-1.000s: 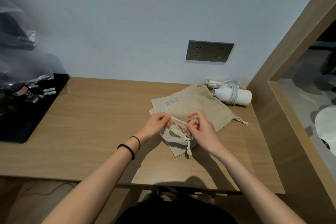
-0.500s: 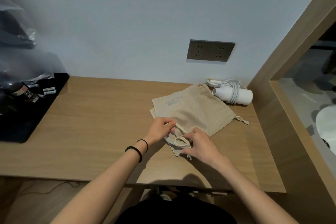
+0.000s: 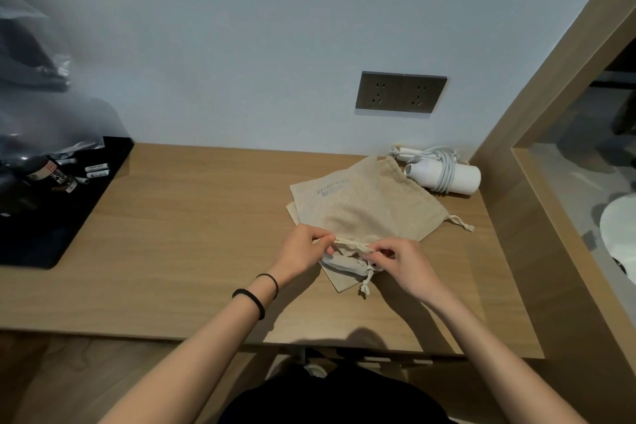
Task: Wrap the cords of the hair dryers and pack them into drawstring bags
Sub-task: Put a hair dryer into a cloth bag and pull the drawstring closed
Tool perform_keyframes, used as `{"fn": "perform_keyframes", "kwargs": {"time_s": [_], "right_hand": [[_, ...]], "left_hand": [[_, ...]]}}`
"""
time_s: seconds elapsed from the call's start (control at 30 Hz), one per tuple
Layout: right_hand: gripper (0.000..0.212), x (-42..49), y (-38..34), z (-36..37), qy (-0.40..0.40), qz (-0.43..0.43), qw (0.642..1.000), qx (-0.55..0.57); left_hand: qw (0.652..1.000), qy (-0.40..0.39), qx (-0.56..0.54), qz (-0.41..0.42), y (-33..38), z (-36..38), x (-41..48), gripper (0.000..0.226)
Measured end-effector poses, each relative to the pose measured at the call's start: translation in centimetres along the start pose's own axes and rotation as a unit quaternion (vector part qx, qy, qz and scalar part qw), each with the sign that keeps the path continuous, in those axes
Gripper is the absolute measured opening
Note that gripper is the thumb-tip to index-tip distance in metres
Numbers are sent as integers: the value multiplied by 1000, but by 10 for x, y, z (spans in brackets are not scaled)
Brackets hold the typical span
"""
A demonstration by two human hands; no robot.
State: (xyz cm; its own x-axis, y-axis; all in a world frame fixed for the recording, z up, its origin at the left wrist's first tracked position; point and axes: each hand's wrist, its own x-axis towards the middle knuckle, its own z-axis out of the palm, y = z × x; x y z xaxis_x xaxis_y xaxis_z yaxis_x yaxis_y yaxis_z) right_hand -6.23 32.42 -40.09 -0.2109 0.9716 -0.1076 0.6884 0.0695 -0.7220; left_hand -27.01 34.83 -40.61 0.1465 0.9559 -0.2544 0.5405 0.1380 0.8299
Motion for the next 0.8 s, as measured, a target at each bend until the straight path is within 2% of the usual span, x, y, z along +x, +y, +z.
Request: {"fn": "perform_keyframes", "kwargs": {"time_s": [0.3, 0.47, 0.57, 0.67, 0.8], "right_hand": [[12, 1, -7, -6, -10, -85, 990, -110], [13, 0, -3, -6, -55, -120, 979, -155], [11, -1, -3, -9, -56, -97, 988, -106], [16, -5, -7, -13, -85, -29, 996, 13], [20, -6, -14, -13, -96, 53, 981, 162]], "left_hand": [[1000, 8, 28, -1, 6, -8, -4, 32], [1000, 1, 22, 12, 11, -9, -4, 35], [1000, -9, 13, 16, 15, -8, -4, 26], [1000, -13, 7, 20, 17, -8, -4, 23], [1000, -20, 5, 19, 17, -7, -6, 23]]}}
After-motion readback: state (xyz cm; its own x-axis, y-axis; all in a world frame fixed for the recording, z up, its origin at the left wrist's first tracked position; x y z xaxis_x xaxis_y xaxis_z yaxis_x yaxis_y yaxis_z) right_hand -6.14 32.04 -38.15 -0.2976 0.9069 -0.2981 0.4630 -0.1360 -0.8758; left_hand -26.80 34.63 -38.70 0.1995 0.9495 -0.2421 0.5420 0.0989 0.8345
